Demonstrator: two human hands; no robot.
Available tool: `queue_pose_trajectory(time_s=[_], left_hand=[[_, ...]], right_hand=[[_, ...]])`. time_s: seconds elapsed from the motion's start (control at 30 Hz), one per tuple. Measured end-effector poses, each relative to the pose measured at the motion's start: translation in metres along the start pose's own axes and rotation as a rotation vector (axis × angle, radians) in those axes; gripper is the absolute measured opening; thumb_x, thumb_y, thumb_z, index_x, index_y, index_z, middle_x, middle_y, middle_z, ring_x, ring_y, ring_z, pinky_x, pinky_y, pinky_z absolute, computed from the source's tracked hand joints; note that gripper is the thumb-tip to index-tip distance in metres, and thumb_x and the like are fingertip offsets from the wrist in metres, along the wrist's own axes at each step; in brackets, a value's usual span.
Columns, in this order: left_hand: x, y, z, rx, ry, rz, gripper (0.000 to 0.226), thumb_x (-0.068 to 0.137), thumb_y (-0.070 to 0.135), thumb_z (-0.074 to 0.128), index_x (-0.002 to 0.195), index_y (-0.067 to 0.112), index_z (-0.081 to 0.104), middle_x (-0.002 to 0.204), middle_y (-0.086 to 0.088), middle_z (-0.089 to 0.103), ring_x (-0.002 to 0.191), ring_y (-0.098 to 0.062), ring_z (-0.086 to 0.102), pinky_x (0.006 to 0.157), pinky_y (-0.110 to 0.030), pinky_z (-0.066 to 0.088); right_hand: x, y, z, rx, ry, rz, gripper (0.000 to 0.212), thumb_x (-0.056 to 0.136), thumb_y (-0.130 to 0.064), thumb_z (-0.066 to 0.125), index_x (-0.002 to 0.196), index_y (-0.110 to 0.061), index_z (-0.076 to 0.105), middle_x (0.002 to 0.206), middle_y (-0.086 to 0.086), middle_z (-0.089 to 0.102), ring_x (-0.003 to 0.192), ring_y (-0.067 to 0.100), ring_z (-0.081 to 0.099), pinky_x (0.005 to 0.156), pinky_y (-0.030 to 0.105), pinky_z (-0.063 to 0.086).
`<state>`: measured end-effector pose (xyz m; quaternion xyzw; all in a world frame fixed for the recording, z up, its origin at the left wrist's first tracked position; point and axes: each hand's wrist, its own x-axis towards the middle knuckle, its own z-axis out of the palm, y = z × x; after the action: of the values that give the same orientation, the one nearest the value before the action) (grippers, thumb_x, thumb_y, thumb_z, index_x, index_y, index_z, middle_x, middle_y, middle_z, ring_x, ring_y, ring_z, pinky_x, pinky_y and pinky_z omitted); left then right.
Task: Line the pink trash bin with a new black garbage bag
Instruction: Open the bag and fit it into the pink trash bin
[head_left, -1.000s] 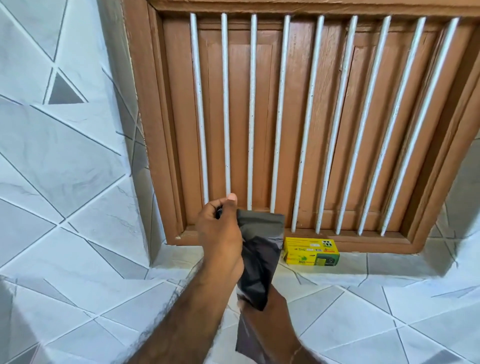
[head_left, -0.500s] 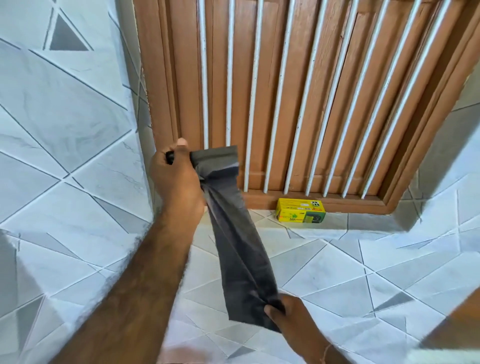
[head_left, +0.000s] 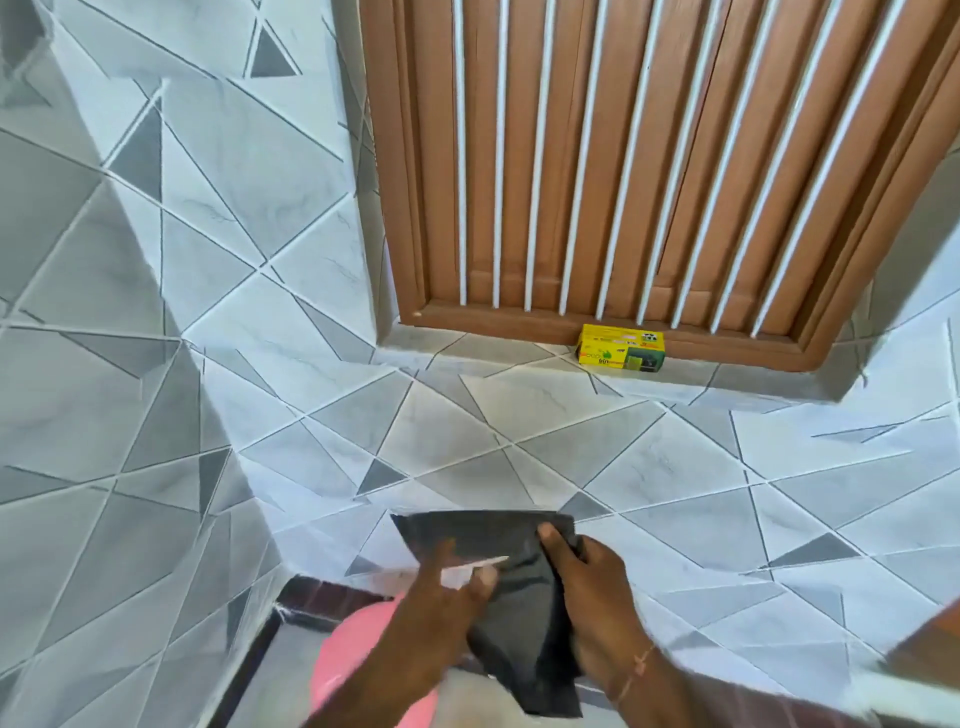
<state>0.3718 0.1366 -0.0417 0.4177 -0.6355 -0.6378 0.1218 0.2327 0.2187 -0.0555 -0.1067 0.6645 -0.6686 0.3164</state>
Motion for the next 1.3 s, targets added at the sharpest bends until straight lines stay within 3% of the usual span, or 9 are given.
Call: queue_pose_trajectory(time_s=[0.17,0.27,0.4,0.47,0.6,0.8,1.0,1.13,1.3], left_hand=[[-0.053,-0.051,-0.012,-0.175,0.075,-0.104,0.054,0.081,-0.002,0.066,0.125,0.024,0.051,0.086,-0.013,0.07,0.068,-0.023,0.071,0.056,-0.035,0.059],[-0.07,-0.068,-0.025,-0.219,0.168,-0.077,0.052,0.072,-0.002,0.067,0.119,0.017,0.056,0.072,-0.012,0.068,0.059,-0.018,0.066,0.052,-0.029,0.054],[-0.086,-0.09,-0.048,-0.192,0.247,-0.031,0.038,0.076,0.001,0.068,0.109,0.018,0.06,0.083,-0.02,0.072,0.067,-0.023,0.068,0.059,-0.033,0.058],[-0.094,-0.1,-0.058,-0.151,0.253,-0.019,0.036,0.074,0.011,0.073,0.106,0.018,0.061,0.074,-0.011,0.07,0.065,-0.021,0.067,0.06,-0.036,0.058],[-0.128,-0.119,-0.095,0.209,0.385,0.167,0.026,0.08,0.027,0.073,0.096,0.038,0.056,0.096,0.008,0.062,0.08,-0.012,0.061,0.069,-0.025,0.052],[-0.163,-0.131,-0.161,0.277,0.099,0.29,0.034,0.083,0.002,0.065,0.101,0.03,0.06,0.09,0.012,0.066,0.08,0.006,0.063,0.065,-0.012,0.054],[-0.164,-0.135,-0.199,-0.103,0.373,0.178,0.033,0.081,-0.01,0.054,0.091,0.019,0.065,0.091,-0.002,0.071,0.085,-0.024,0.069,0.072,-0.039,0.061],[-0.161,-0.116,-0.215,-0.701,0.454,0.002,0.026,0.087,-0.015,0.047,0.106,-0.004,0.061,0.098,-0.023,0.067,0.08,-0.034,0.062,0.064,-0.037,0.059],[-0.163,-0.096,-0.207,-0.453,0.516,0.155,0.022,0.087,-0.004,0.056,0.093,0.007,0.074,0.087,-0.011,0.075,0.076,-0.027,0.07,0.067,-0.029,0.06]], right_hand=[[-0.045,0.045,0.003,0.043,-0.14,0.082,0.032,0.083,-0.035,0.07,0.085,-0.003,0.071,0.089,0.022,0.074,0.077,0.029,0.07,0.077,0.046,0.057],[-0.077,0.071,0.005,0.114,-0.326,0.237,0.03,0.089,-0.029,0.065,0.106,-0.004,0.069,0.101,0.019,0.075,0.094,0.039,0.071,0.087,0.053,0.057],[-0.126,0.104,0.018,0.134,-0.38,0.377,0.028,0.088,-0.016,0.065,0.112,-0.002,0.064,0.089,0.013,0.069,0.071,0.025,0.063,0.056,0.029,0.052],[-0.142,0.113,0.03,0.084,-0.316,0.329,0.024,0.088,-0.013,0.065,0.109,-0.002,0.067,0.079,0.015,0.066,0.057,0.017,0.059,0.048,0.024,0.046],[-0.168,0.118,0.073,-0.06,-0.241,0.172,0.018,0.082,-0.017,0.074,0.099,-0.01,0.077,0.089,0.015,0.078,0.085,0.033,0.074,0.083,0.045,0.059],[-0.224,0.119,0.149,-0.02,-0.261,0.072,0.023,0.088,-0.024,0.068,0.082,-0.003,0.073,0.062,0.003,0.07,0.043,0.007,0.06,0.038,0.012,0.04],[-0.241,0.119,0.16,0.019,-0.111,0.128,0.047,0.09,-0.035,0.063,0.092,0.012,0.064,0.05,0.0,0.042,0.035,0.009,0.031,0.037,0.016,0.023],[-0.251,0.136,0.148,-0.253,-0.064,0.141,0.019,0.084,-0.029,0.071,0.076,-0.012,0.07,0.044,-0.006,0.043,0.037,0.01,0.029,0.044,0.019,0.023],[-0.257,0.117,0.144,-0.652,0.011,-0.361,0.027,0.07,-0.031,0.082,0.079,-0.039,0.057,0.074,-0.009,0.061,0.067,0.006,0.057,0.062,0.009,0.041]])
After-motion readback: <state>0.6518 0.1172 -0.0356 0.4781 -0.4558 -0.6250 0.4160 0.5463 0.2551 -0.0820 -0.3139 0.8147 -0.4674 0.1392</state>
